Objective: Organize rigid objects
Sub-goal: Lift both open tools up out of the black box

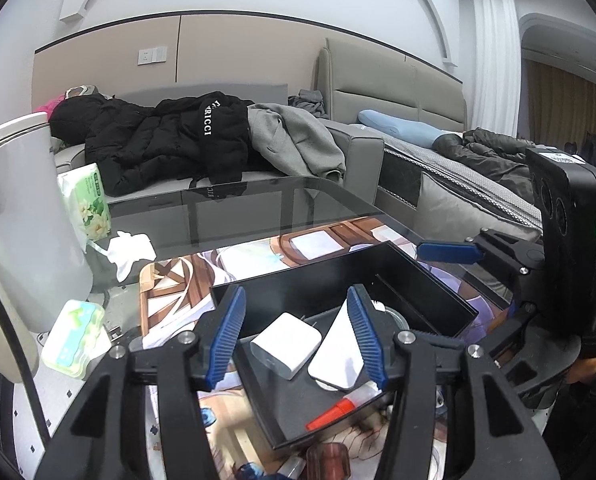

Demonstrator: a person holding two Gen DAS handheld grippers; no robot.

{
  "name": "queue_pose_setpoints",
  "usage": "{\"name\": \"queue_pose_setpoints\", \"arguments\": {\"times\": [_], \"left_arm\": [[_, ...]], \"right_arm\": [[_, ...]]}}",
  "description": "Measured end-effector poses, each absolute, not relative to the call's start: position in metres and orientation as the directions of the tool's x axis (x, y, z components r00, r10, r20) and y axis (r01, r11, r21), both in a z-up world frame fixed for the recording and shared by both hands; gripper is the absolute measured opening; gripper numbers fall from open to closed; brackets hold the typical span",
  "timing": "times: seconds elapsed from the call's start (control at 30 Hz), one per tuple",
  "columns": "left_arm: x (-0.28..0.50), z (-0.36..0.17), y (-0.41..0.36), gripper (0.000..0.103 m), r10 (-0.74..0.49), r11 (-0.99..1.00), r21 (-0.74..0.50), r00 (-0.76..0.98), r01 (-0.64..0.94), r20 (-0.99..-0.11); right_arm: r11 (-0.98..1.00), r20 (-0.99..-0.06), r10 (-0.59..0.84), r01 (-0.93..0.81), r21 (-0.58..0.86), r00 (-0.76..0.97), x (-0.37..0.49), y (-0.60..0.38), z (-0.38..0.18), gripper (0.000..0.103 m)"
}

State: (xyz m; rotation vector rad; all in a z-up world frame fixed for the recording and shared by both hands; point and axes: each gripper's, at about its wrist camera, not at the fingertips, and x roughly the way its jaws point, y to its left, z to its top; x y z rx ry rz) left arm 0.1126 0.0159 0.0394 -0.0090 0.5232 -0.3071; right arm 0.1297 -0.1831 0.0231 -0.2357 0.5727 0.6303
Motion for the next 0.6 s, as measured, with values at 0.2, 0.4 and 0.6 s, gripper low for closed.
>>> {"name": "queue_pose_setpoints", "arguments": {"times": [0.2, 0.4, 0.6], "left_arm": [[0.101, 0.039, 0.02, 0.065, -0.24, 0.968, -0.063, 0.828, 0.242, -0.508], [0.085, 0.039, 0.029, 0.092, -0.224, 0.974, -0.078, 0.848, 0.213, -0.48], [0.072, 0.04, 0.028, 0.103, -0.207, 0.977, -0.062, 0.855, 0.202, -0.476]], "right_arm": [[0.807, -0.566, 0.475, -0.59, -0.025, 0.674, 0.125, -0.2, 0.026, 0.102], [0.826, -0.589, 0.46, -0.564, 0.008, 0.665, 0.119, -0.217, 0.024, 0.102], [0.833, -0.589, 0.448, -0.553, 0.002, 0.673, 0.105, -0.226, 0.026, 0.102]]}}
